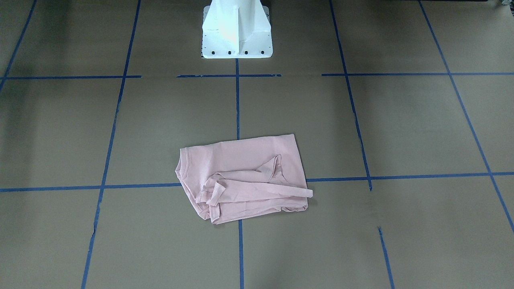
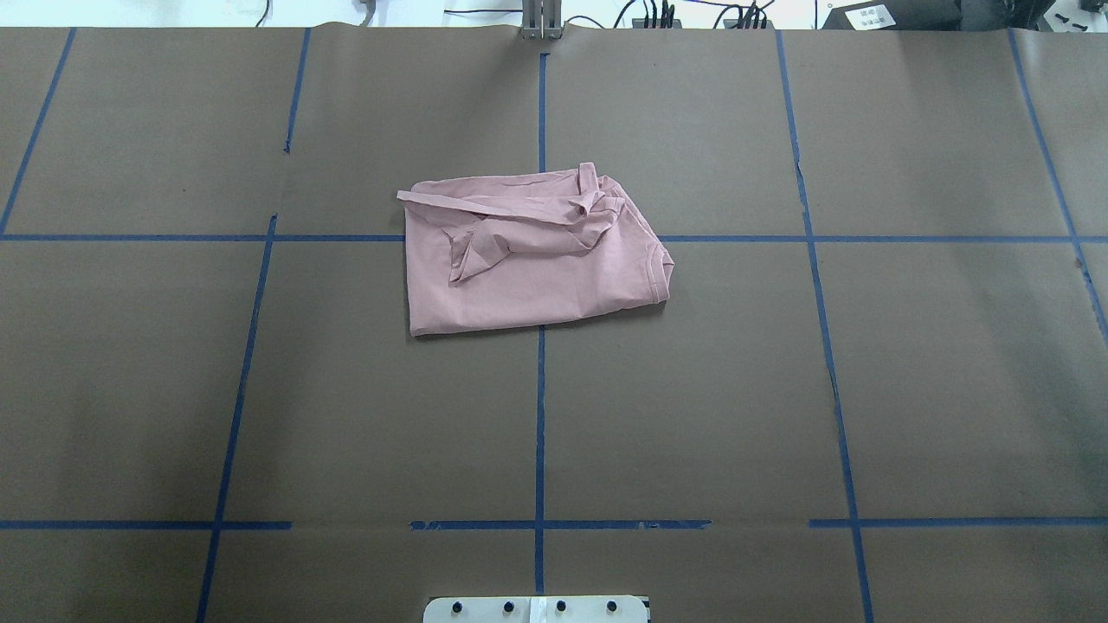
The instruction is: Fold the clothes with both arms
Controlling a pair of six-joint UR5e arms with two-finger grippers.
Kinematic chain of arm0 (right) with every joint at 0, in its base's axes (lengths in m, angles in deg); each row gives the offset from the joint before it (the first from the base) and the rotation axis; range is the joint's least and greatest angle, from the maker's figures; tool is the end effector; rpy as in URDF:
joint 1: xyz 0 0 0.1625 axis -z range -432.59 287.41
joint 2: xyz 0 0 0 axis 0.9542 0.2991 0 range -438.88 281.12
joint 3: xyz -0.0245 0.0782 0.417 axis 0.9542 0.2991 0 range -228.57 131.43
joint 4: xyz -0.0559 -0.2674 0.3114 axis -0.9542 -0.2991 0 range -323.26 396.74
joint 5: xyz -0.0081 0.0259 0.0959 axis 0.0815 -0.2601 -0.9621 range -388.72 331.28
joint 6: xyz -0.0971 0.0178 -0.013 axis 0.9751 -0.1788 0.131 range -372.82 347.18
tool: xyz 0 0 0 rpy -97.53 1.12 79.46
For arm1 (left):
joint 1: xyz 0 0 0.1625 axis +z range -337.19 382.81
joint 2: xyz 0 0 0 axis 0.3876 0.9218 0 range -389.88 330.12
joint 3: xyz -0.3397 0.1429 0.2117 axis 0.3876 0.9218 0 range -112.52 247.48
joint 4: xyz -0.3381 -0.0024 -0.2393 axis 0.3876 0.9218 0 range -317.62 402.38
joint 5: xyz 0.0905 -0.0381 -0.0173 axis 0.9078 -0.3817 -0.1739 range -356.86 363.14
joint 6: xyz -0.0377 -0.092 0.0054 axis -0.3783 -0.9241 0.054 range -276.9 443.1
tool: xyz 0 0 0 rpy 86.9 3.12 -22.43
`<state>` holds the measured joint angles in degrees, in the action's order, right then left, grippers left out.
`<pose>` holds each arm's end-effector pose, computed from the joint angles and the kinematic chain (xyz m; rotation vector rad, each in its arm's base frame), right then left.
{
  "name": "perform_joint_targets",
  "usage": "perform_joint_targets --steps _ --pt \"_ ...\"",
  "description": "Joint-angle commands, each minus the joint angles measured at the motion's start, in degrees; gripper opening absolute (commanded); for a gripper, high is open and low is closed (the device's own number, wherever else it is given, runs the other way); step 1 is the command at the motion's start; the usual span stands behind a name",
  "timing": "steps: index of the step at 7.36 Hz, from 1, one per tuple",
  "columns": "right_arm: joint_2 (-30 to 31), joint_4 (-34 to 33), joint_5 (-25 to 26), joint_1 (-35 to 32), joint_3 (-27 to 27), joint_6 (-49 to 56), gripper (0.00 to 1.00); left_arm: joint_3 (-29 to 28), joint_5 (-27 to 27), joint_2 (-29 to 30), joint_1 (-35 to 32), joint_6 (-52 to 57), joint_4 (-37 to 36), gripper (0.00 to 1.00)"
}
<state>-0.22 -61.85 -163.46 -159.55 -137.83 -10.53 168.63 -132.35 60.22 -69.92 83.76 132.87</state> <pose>0.0328 -0.5737 0.5742 0.0282 -0.7814 -0.1022 -0.0858 -0.4936 0.5591 0.2171 0.7850 0.0474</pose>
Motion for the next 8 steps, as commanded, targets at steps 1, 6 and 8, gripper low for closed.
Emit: perform_joint_targets --steps 1,6,8 --pt "0.4 0.0 -0.3 0.0 -1.3 0.0 1.0 4.7 0.8 -1.9 0.1 -0.4 -0.1 1.0" --pt "4.9 0.3 0.5 -0.5 -5.9 -0.6 1.0 2.8 4.2 -2.0 0.4 -5.1 -0.9 1.0" --pt "4.8 0.3 0.5 -0.5 -6.0 -0.9 1.0 2.6 2.4 -2.7 0.4 -4.5 -2.7 1.0"
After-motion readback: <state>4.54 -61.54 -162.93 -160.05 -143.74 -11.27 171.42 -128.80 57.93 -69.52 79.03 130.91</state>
